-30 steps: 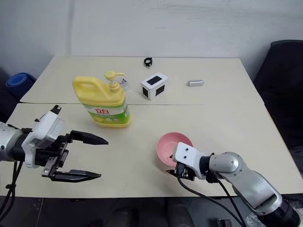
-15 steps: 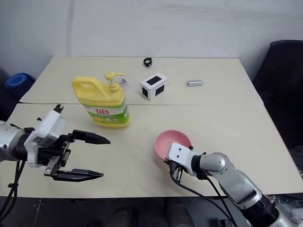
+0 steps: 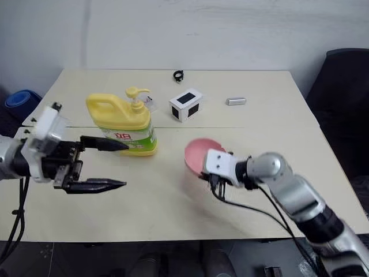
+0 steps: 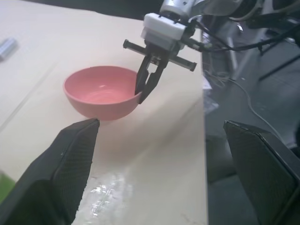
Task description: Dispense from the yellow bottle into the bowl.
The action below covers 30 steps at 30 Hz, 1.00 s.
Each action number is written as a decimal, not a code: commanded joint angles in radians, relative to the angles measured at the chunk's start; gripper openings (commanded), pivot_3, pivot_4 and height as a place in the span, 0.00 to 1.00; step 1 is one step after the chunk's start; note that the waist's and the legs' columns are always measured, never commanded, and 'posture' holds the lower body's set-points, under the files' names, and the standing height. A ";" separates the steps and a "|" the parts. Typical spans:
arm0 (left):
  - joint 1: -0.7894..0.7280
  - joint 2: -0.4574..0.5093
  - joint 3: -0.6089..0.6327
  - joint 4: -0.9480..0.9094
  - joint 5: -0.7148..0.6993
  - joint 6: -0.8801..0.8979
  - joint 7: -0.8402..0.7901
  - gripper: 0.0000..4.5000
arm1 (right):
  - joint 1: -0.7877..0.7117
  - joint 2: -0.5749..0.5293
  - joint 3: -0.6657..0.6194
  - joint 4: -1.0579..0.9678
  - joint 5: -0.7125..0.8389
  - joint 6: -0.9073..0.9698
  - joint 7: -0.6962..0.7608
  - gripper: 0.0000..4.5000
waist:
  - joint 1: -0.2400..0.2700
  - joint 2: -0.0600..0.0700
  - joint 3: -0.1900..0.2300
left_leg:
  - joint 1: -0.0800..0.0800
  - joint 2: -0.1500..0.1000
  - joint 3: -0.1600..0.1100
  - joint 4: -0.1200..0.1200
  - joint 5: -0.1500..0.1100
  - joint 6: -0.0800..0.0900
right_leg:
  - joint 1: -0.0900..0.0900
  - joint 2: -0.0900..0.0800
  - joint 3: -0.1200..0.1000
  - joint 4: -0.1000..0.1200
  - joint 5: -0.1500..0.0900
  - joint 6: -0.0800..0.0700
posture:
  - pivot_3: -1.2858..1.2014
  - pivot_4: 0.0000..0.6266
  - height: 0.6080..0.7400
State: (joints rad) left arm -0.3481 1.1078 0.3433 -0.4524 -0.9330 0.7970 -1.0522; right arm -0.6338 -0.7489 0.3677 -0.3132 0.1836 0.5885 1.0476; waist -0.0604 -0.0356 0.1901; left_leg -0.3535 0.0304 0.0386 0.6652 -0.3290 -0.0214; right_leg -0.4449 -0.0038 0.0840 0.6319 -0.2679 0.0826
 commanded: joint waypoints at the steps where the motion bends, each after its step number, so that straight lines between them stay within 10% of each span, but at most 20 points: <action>1: -0.102 -0.030 0.061 0.081 -0.005 -0.012 0.101 0.87 | -0.176 0.103 0.063 0.191 -0.048 -0.085 0.056 0.00 | -0.002 0.000 0.000 | 0.000 0.000 0.000 0.000 0.000 0.000 | 0.000 0.000 0.000 0.000 0.000 0.000 | 0.52 0.24 1.00; 14: -0.289 -0.145 -0.006 0.192 0.108 -0.075 0.251 0.00 | -0.659 0.357 0.096 0.950 -0.217 -0.456 0.154 0.00 | -0.010 0.000 0.000 | -0.009 0.002 0.001 0.001 -0.001 -0.002 | -0.009 -0.009 -0.005 0.006 0.001 0.000 | 0.52 0.24 1.00; 30: -0.554 -0.262 -0.197 0.564 0.413 -0.296 0.224 0.00 | -0.945 0.479 0.040 1.352 -0.297 -0.633 0.253 0.00 | -0.053 0.000 0.000 | -0.017 0.001 0.001 0.008 0.004 -0.010 | -0.020 -0.010 -0.003 0.020 0.001 0.000 | 0.52 0.24 1.00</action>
State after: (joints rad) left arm -0.8802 0.8421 0.1439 0.0927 -0.5538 0.5397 -0.8245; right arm -1.5304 -0.2791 0.4398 1.0370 -0.1174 -0.0237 1.2882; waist -0.1136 -0.0356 0.1902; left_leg -0.3705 0.0321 0.0393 0.6737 -0.3249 -0.0315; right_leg -0.4648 -0.0140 0.0809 0.6521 -0.2668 0.0823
